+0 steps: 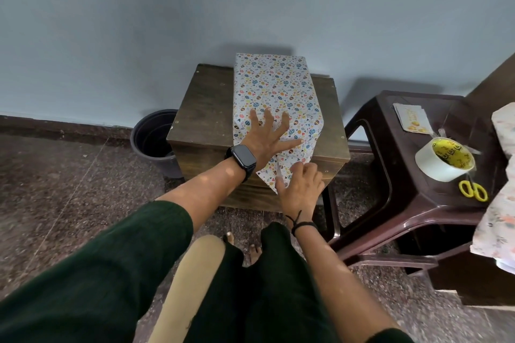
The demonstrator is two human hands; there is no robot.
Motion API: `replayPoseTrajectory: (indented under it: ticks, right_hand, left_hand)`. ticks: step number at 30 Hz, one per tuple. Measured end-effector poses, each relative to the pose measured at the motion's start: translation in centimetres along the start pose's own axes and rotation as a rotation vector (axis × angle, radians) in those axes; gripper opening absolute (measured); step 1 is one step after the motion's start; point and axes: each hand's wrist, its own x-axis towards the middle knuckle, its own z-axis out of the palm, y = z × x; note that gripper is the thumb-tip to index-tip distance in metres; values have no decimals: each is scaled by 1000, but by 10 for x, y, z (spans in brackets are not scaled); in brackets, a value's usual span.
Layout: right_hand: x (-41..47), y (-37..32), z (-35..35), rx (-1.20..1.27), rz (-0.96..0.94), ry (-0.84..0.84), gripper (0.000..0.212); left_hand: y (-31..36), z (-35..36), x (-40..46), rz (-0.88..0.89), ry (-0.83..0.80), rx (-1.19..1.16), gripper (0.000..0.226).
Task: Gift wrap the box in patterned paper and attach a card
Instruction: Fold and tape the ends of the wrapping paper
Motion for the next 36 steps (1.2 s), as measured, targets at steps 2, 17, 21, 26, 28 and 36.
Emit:
replayPoseTrajectory:
  ticks: [2, 17, 21, 26, 28, 36]
  right_hand:
    - [3, -2, 1, -144, -63, -38, 42]
    - [6, -6, 0, -255, -285, -168, 32]
    - [9, -11, -1, -340, -382, -303, 25]
    - [16, -18, 2, -532, -549, -349, 34]
    - [16, -22, 0, -628, -606, -294, 35]
    - [22, -23, 1, -507, -659, -563, 28]
  left_hand:
    - [1, 2, 1, -4, 6, -16, 83]
    - [4, 13, 7, -39, 116, 17, 77]
    - [5, 9, 5, -35, 74, -10, 67]
    - [5, 7, 4, -40, 68, -6, 63]
    - [7, 6, 4, -54, 49, 7, 64]
    - [8, 12, 7, -54, 92, 64, 68]
